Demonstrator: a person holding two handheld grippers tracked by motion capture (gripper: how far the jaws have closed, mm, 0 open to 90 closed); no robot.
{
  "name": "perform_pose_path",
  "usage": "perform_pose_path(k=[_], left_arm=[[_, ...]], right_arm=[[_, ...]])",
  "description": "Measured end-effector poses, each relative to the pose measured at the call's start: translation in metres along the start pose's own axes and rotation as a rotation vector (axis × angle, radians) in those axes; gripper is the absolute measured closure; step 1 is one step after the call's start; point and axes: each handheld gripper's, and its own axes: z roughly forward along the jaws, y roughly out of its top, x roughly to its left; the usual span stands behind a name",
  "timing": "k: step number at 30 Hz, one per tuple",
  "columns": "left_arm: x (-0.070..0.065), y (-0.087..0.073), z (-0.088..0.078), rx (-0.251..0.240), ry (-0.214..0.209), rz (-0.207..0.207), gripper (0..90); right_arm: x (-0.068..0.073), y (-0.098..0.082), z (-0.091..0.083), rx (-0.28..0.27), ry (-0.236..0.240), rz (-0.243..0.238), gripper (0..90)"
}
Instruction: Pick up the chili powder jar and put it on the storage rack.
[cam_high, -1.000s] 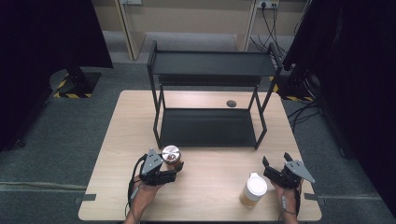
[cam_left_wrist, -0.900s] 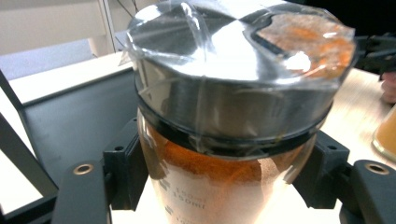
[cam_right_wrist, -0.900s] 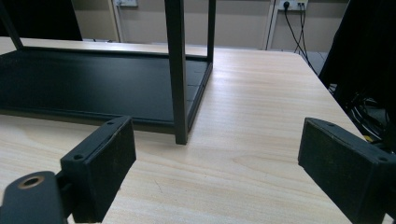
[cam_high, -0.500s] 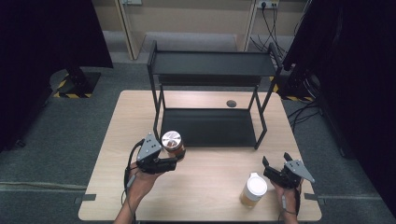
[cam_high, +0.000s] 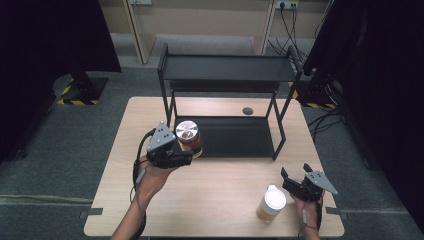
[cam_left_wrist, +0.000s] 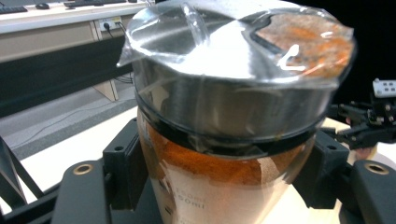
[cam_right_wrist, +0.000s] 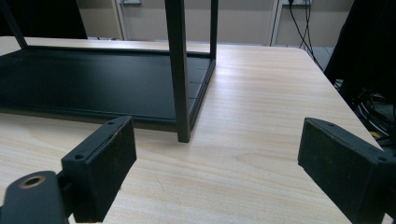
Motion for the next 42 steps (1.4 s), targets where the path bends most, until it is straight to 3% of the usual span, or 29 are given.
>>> perform_pose_path(k=[16,28,42], left_arm=[[0.019,0.068,0.007,-0.033,-0.026,-0.004,30.2],[0.03,0.102,0.014,-0.04,-0.027,-0.028,30.2],[0.036,0.137,0.024,-0.034,-0.008,-0.017,30.3]], right_arm=[[-0.004,0.002,0.001,0.008,0.013,0.014,11.6],[-0.006,0.003,0.002,0.016,0.024,0.011,11.8],[-0.009,0.004,0.002,0.023,0.034,0.025,12.3]])
